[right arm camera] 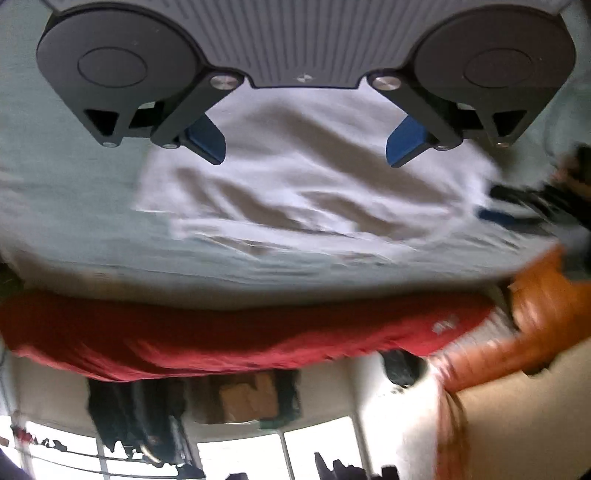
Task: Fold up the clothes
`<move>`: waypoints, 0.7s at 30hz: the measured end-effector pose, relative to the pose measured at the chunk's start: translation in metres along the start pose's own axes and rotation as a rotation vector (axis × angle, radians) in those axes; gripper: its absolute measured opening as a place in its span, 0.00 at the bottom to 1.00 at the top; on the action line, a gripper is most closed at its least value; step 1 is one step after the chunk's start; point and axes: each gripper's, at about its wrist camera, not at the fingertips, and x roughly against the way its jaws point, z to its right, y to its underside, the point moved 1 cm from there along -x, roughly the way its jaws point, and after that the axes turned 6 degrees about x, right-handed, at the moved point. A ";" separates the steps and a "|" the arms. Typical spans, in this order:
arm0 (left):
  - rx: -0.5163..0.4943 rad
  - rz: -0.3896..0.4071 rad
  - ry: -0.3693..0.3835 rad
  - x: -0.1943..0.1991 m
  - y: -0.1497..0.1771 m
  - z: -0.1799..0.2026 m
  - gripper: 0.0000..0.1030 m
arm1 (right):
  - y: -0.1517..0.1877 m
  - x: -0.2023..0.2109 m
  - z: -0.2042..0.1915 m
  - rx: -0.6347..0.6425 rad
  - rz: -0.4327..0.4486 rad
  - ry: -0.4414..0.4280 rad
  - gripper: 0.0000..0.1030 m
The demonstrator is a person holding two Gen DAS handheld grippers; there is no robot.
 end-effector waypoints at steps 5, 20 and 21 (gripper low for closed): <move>0.071 -0.010 -0.012 0.018 0.032 -0.015 0.88 | 0.036 -0.013 -0.002 -0.048 -0.138 0.044 0.93; -0.041 -0.021 -0.123 0.012 0.021 -0.003 0.88 | 0.029 0.015 -0.013 -0.089 -0.088 0.074 0.97; -0.069 -0.017 -0.127 0.019 0.025 0.000 0.89 | 0.033 0.022 -0.010 -0.086 -0.105 0.106 0.97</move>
